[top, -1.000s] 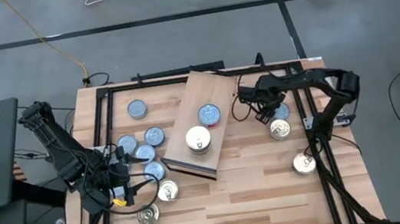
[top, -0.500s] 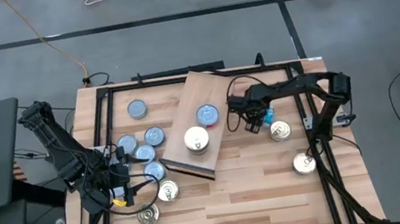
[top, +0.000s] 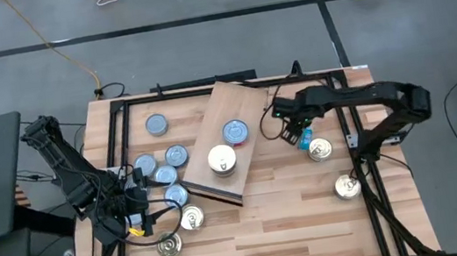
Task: Stack canned seafood by type on shelf
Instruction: Stack the yellow blue tuna can on top of the red tuna can on the shelf
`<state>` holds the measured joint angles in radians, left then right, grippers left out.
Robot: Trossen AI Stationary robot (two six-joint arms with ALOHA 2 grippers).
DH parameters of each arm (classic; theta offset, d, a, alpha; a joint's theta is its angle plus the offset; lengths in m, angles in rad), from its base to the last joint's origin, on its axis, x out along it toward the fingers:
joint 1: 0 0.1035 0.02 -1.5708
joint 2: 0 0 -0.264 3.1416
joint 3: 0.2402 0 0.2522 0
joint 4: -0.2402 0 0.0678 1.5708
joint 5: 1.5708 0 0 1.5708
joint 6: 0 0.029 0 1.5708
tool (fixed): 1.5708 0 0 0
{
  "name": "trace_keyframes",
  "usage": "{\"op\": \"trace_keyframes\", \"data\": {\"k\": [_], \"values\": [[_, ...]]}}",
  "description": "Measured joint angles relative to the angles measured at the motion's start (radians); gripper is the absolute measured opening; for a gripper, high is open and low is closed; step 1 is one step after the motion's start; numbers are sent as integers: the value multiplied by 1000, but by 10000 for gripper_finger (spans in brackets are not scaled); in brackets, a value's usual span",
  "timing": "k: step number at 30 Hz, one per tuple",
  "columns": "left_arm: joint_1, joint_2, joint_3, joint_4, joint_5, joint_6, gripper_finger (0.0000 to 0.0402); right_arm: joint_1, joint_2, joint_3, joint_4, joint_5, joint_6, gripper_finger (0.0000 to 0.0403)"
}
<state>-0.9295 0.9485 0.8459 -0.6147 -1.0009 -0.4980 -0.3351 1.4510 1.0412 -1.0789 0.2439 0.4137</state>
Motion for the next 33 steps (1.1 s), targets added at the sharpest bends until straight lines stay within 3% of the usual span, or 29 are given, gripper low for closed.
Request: {"op": "trace_keyframes", "data": {"k": [6, 18, 26, 33], "values": [[0, 0, 0, 0, 14, 0, 297, -22, -75, 0, -145, -64, 155, 257], [0, 0, 0, 0, 26, 0, 297, -17, -89, -1, -169, -87, 286, 392], [0, 0, 0, -2, 52, -12, 297, -3, -89, -5, -173, -88, 398, 392], [0, 0, 0, -5, 62, -20, 297, -13, -89, -135, -134, -141, 390, 392]]}}
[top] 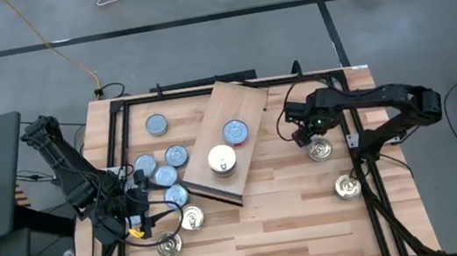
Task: Stack canned seafood by type on shelf
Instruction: Stack the yellow blue tuna can on top of the red tuna can on the shelf
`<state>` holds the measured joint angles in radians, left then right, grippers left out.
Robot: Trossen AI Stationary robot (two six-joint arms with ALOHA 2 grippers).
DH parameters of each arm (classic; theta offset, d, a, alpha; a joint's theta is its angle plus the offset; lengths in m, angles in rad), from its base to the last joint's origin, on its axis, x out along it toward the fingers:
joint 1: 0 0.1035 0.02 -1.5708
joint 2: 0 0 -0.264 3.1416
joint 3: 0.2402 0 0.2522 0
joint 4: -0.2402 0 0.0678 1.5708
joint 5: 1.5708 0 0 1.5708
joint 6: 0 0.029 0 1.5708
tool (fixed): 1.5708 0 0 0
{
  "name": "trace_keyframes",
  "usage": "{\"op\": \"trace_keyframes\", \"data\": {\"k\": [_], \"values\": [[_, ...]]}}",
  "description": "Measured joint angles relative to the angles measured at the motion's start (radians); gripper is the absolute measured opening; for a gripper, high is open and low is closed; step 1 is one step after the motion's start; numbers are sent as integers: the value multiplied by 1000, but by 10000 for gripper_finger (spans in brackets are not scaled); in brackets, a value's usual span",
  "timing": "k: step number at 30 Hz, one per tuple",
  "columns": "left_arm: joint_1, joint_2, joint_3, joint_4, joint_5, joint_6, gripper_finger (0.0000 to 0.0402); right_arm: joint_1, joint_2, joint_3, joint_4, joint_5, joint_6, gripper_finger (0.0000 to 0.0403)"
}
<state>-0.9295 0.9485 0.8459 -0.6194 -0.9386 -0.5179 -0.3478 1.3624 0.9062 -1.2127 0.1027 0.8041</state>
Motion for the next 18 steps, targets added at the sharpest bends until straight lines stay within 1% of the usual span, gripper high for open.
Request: {"op": "trace_keyframes", "data": {"k": [4, 7, 11, 16, 18], "values": [[0, 0, 0, -6, 0, -2, 297, -5, -1, -43, 88, -7, -25, 386], [0, 0, 0, -7, 0, -6, 297, -20, -1, -47, 151, -11, -42, 384], [0, 0, 0, -14, 2, -35, 297, -45, -2, -46, 183, -3, -41, 385], [0, 0, 0, -20, 19, -40, 297, -77, -2, -46, 194, 93, -3, 386], [0, 0, 0, -20, 19, -39, 297, -89, -2, -46, 214, 105, 0, 386]]}}
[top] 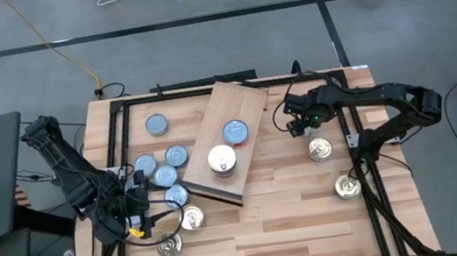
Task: Stack canned seafood by type on shelf
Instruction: Stack the yellow blue tuna can on top of the red tuna can on the shelf
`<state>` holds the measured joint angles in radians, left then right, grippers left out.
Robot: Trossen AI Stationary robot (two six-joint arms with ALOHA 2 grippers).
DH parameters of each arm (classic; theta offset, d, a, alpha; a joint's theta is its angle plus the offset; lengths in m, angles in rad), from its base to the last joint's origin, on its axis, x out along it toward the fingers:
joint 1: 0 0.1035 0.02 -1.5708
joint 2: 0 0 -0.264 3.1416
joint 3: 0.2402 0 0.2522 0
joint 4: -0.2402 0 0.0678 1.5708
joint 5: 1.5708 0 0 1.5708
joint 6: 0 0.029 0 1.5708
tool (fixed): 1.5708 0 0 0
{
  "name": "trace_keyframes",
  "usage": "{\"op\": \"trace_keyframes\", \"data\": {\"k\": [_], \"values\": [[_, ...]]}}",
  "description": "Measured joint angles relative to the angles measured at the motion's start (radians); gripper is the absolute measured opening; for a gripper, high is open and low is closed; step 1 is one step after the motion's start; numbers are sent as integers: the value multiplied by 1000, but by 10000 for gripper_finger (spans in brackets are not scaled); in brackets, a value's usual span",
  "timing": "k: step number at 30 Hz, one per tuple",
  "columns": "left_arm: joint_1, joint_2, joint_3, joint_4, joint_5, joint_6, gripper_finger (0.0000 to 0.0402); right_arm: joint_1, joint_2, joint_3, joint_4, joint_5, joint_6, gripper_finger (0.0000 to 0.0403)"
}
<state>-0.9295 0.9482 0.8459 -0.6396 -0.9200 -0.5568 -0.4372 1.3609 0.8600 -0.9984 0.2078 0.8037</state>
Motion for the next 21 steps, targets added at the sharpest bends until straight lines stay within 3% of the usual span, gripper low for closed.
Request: {"op": "trace_keyframes", "data": {"k": [10, 21], "values": [[0, 0, 0, -7, 17, 1, 297, -25, 1, -19, 68, 1, -26, 375], [2, 0, 0, -6, 15, 10, 297, -72, 2, -82, 179, 1, -105, 300]]}}
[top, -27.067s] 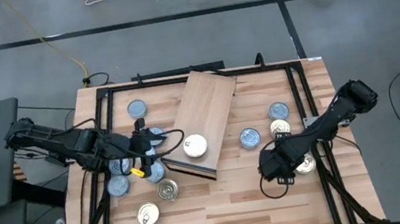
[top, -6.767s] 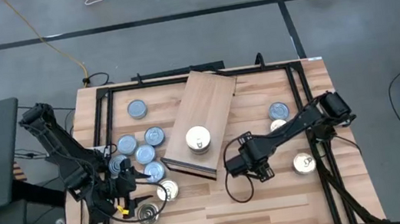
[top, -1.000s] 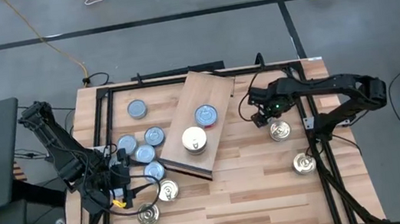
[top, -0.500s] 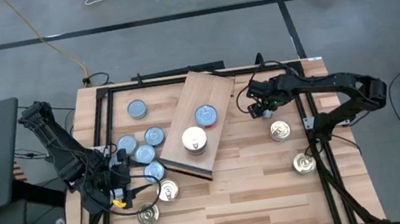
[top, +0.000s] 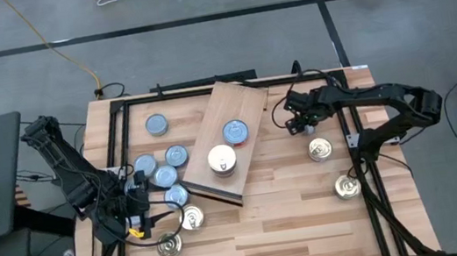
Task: Stack canned seafood by type on shelf
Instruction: Stack the yellow blue tuna can on top of the red tuna can on the shelf
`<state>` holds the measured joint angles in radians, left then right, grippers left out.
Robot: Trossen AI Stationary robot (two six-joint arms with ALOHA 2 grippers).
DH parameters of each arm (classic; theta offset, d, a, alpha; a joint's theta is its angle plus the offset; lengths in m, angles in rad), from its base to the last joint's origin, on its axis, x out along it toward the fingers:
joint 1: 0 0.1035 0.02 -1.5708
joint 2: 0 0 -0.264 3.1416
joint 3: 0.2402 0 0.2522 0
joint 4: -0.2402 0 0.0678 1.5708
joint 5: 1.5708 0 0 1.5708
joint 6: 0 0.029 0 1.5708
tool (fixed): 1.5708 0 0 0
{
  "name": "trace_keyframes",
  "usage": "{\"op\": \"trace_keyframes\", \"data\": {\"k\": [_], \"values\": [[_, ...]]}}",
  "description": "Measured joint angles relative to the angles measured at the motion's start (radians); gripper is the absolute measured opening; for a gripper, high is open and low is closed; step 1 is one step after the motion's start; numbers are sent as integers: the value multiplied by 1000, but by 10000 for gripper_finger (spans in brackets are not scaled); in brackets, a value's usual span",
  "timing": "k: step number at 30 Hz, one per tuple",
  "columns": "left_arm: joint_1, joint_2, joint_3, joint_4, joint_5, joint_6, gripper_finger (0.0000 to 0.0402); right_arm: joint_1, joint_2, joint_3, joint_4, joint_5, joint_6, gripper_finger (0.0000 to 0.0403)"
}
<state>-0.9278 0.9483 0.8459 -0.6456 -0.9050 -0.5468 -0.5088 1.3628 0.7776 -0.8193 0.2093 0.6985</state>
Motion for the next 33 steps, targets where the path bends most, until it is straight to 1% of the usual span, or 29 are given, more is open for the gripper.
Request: {"op": "trace_keyframes", "data": {"k": [5, 9, 13, 14, 18, 22, 27, 30, 32, 33], "values": [[1, 0, 0, 0, 0, -4, 297, -12, 0, 0, 10, -3, -57, 264], [1, 0, 0, 0, 3, -4, 297, -11, -3, 10, -55, -80, -94, 223], [1, 0, 0, 0, -9, 2, 297, 9, -3, 59, -109, -137, -121, 171], [1, 0, 0, 1, -15, 2, 297, 19, -3, 73, -114, -147, -123, 165], [1, 0, 0, 1, -12, -12, 297, 65, -3, 153, -135, -214, -135, 165], [1, 0, 0, 0, 19, -35, 297, 124, -4, 252, -202, -251, -160, 165], [1, 0, 0, 1, 32, -33, 297, 179, -4, 370, -221, -342, -200, 192], [1, 0, 0, 1, 29, -21, 297, 199, -4, 427, -211, -382, -223, 181], [1, 0, 0, 1, 29, -20, 297, 208, -4, 466, -181, -426, -238, 167], [1, 0, 0, 1, 29, -19, 297, 211, -4, 490, -169, -447, -246, 167]]}}
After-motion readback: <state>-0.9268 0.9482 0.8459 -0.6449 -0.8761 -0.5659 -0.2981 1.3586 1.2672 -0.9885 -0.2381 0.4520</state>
